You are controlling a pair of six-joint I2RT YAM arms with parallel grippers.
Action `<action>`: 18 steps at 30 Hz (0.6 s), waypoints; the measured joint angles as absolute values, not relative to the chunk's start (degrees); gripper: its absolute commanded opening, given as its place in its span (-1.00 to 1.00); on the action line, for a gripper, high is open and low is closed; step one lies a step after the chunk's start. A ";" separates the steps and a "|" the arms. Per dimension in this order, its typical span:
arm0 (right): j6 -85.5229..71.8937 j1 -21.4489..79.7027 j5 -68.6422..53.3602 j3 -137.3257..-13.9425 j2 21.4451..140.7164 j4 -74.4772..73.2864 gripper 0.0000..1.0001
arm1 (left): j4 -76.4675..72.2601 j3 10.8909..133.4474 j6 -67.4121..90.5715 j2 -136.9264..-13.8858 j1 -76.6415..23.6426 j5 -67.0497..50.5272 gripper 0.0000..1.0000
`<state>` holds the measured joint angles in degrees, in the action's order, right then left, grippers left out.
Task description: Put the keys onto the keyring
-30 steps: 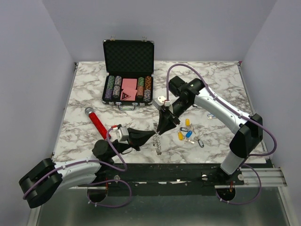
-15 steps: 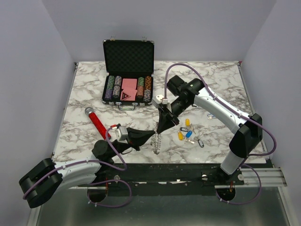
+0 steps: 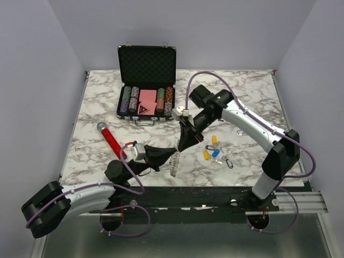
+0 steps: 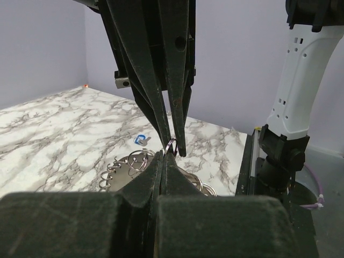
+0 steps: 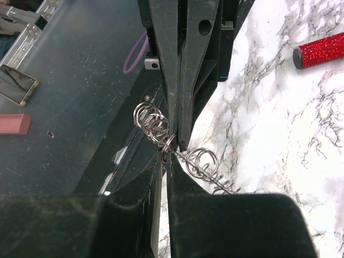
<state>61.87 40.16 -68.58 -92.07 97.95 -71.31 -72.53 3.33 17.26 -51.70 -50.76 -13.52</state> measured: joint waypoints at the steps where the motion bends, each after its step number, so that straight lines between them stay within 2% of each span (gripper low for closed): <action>1: 61.43 40.16 -68.49 -92.07 97.95 -71.11 -0.76 | -72.51 3.33 17.26 -51.68 -50.76 -13.47 -1.00; 4: 60.36 40.16 -68.16 -92.07 97.95 -70.37 -0.99 | -72.12 3.33 17.26 -51.53 -50.76 -13.26 -1.00; 10: 57.82 40.16 -66.11 -92.07 97.95 -68.86 -0.99 | -70.59 3.31 17.43 -51.09 -50.76 -13.23 -1.00; 11: 57.30 40.16 -65.78 -92.07 97.95 -68.62 -0.99 | -70.39 3.31 17.43 -50.98 -50.76 -13.23 -0.95; 12: 56.84 40.18 -65.45 -92.07 97.95 -68.38 -0.99 | -70.06 3.31 17.43 -50.78 -50.76 -13.23 -0.82; 15: 56.29 40.47 -64.77 -92.07 97.95 -67.88 -0.99 | -67.99 3.31 17.37 -49.30 -50.76 -13.23 -0.22; 18: 56.07 40.56 -62.83 -92.07 97.95 -67.81 -0.99 | -64.93 3.36 17.04 -45.84 -50.76 -13.30 0.11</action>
